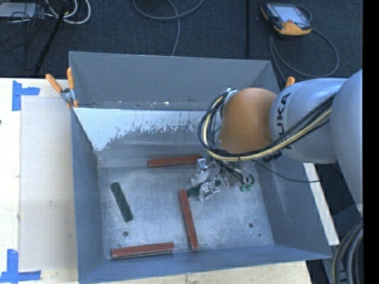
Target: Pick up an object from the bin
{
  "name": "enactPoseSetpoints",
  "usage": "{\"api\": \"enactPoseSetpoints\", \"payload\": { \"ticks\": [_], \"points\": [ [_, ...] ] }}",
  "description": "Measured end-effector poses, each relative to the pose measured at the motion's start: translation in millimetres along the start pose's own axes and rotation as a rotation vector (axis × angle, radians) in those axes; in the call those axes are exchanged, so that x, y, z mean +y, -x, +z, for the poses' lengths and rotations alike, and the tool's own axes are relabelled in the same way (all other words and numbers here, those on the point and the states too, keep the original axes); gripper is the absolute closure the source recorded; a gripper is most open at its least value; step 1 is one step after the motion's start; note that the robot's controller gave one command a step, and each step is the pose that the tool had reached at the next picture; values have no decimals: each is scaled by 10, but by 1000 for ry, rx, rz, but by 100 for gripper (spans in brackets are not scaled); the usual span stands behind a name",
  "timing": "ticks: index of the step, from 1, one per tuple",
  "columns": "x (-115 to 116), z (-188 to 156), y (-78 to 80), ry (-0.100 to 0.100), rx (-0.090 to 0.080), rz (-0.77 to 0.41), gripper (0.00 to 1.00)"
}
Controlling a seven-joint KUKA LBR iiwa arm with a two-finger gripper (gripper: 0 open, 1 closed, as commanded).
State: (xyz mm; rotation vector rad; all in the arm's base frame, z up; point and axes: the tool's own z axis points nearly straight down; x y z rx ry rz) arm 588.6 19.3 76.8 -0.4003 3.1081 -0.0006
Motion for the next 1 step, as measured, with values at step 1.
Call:
{"api": "enactPoseSetpoints", "payload": {
  "ticks": [1],
  "points": [
    [360, -1462, 26, 2, 4, -64, 100]
  ]
}}
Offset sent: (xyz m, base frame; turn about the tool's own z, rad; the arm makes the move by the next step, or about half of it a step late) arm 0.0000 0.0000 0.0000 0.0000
